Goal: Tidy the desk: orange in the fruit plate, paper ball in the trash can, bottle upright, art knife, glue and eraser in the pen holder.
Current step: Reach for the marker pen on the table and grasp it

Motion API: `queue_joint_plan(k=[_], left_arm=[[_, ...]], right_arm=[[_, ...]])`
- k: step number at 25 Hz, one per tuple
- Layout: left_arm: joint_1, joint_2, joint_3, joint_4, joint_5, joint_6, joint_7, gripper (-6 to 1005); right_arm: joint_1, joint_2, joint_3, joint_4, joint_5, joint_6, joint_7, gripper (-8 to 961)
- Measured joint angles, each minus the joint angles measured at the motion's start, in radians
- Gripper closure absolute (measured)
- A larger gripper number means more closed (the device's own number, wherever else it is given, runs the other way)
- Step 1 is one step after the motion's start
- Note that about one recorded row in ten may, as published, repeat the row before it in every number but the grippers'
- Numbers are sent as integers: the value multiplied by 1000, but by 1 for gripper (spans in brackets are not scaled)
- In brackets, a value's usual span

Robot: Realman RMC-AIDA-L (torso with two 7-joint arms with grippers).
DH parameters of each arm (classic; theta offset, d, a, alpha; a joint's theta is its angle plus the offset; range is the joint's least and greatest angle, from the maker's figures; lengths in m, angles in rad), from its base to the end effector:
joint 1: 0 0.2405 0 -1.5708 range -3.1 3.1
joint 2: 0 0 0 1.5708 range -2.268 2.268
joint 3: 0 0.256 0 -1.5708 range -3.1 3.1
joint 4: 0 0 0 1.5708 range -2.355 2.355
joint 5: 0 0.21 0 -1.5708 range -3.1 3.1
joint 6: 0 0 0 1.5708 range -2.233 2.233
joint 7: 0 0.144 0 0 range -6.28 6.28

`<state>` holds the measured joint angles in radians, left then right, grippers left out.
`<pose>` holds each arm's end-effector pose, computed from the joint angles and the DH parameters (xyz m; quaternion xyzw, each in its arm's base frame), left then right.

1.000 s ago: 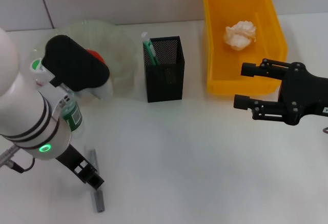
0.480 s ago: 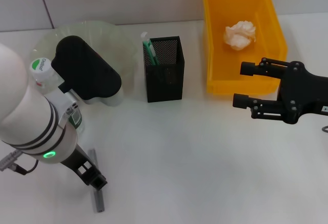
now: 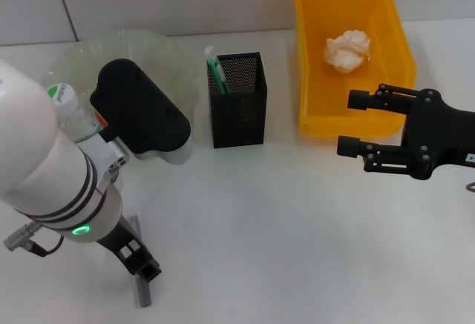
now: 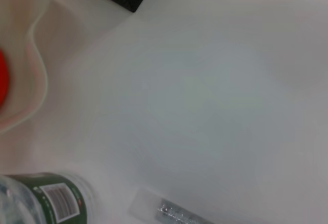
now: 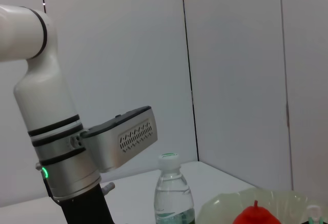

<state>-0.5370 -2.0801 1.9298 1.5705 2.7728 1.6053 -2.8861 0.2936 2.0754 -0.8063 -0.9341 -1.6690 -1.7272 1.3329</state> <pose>-0.1534 0.2935 -0.0551 -0.9032 -0.2310 0.3085 0.1888 0.2576 0.2877 0.0543 -0.9207 0.1209 0.3262 0.1767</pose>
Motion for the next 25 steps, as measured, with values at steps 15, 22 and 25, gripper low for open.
queue_joint_plan(k=[15, 22, 25], left_arm=[[-3, 0, 27, -12, 12, -24, 2, 188], [-5, 0, 27, -14, 6, -38, 2, 188], [-5, 0, 26, -14, 6, -41, 2, 189]], right_arm=[[1, 0, 1, 0, 0, -3, 4, 191], [4, 0, 1, 0, 0, -3, 5, 191], [4, 0, 1, 0, 0, -2, 5, 191]])
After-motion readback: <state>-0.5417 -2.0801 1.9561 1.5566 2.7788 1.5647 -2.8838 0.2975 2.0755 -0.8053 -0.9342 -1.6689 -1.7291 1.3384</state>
